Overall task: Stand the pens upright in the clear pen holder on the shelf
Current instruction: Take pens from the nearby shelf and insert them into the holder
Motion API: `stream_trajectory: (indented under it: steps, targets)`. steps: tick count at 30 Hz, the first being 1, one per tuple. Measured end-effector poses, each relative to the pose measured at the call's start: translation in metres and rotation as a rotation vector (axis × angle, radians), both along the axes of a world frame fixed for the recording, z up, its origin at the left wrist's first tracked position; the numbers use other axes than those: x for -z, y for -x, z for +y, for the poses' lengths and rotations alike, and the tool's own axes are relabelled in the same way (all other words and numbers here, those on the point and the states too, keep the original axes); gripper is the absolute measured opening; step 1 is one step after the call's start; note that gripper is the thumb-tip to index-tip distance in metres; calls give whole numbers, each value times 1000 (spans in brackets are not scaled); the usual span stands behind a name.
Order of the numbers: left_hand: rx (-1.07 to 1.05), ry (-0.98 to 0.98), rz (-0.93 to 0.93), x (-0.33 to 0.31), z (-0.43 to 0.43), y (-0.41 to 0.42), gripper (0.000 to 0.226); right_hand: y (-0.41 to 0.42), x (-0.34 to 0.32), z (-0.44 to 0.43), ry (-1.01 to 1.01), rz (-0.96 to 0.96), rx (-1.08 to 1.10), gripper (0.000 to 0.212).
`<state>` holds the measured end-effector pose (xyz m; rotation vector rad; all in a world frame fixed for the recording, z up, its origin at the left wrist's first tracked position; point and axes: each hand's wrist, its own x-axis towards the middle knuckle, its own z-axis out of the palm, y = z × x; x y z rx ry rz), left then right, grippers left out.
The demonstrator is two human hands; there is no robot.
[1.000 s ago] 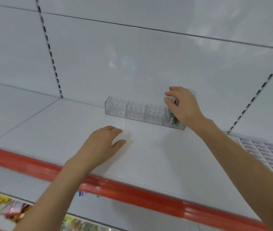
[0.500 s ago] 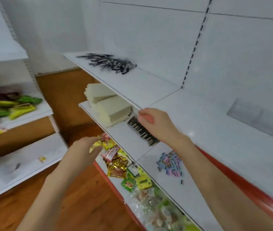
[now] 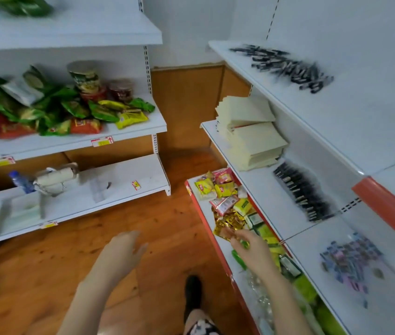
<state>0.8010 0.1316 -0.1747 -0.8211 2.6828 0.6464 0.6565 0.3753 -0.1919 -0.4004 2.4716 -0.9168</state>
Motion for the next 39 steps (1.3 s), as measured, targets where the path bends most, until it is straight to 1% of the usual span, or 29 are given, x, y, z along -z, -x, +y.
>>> stream_trajectory:
  steps: [4,8,12,16,20,25,29,34,39]
  targets:
    - [-39,-46,-1,18,-24,23,47,35,18,-30,-43,-29,9,35]
    - [-56,-45,4,27,-55,80,48,95,21,-72,4,-28,4,36]
    - [-80,-40,7,23,-92,149,49,163,18,-114,46,-4,13,32]
    - [-156,-45,37,17,-127,197,47,213,9,-140,72,3,33,35]
    - [-186,-71,59,8,-149,237,45,251,6,-162,76,-2,47,30]
    - [-97,-74,102,2,-184,299,41,291,2,-190,118,-3,132,27]
    - [18,-65,133,-1,-219,361,41,324,4,-222,130,30,219,26]
    - [227,-46,199,-13,-268,445,42,362,-2,-275,170,62,353,24]
    - [501,-71,277,-47,-292,520,42,388,-27,-307,146,148,472,28]
